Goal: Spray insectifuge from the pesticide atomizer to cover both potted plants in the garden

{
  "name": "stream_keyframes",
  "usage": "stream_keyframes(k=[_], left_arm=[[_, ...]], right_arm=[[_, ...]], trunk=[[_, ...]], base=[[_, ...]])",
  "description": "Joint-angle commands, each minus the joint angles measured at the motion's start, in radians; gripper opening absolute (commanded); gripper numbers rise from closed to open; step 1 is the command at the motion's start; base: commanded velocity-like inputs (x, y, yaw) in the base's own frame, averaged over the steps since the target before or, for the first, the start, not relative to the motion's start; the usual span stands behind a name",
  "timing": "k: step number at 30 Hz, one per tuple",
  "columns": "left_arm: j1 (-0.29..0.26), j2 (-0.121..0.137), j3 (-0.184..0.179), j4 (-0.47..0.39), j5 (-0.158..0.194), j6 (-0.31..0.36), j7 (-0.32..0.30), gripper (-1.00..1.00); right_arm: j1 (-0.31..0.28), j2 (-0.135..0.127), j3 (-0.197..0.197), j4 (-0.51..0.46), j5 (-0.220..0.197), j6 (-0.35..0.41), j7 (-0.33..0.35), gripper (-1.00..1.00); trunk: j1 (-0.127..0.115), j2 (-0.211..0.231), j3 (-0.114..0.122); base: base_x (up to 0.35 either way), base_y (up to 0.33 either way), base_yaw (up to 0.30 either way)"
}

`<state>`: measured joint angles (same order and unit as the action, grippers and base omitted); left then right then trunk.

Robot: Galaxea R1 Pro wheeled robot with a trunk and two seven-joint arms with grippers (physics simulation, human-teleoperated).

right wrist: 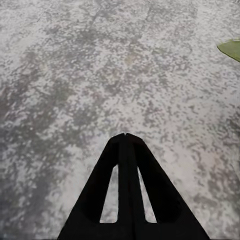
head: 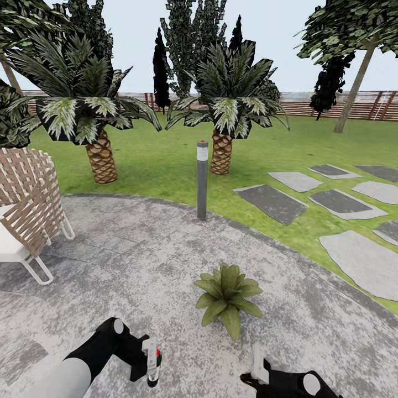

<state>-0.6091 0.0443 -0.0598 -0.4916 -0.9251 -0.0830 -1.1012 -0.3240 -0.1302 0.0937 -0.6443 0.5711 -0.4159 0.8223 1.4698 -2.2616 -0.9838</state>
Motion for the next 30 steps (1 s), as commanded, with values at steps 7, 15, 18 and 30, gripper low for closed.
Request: stream_keyframes(k=[7,15,18,30], left_arm=[[0.0,-0.04,-0.003,-0.001,-0.004,-0.005,-0.006,-1.0],[0.0,-0.053,-0.002,-0.001,-0.003,-0.004,-0.006,-1.0],[0.001,-0.058,0.0,-0.001,-0.004,-0.004,-0.006,-1.0],[0.002,-0.118,-0.007,-0.001,-0.019,-0.009,-0.008,-1.0]], right_arm=[[0.0,0.061,0.003,-0.003,0.009,-0.004,-0.001,-1.0],[0.0,0.113,0.003,-0.007,0.009,-0.004,0.0,-1.0],[0.0,0.126,0.003,-0.009,0.009,-0.004,0.0,-1.0],[-0.001,0.157,0.003,-0.033,0.007,-0.004,0.04,-1.0]], trunk=[[0.0,0.0,-0.001],[0.0,0.0,-0.001],[0.0,0.0,-0.001],[0.0,0.0,-0.001]], base=[[0.0,0.0,0.0],[0.0,0.0,0.0],[0.0,0.0,0.0],[0.0,0.0,0.0]])
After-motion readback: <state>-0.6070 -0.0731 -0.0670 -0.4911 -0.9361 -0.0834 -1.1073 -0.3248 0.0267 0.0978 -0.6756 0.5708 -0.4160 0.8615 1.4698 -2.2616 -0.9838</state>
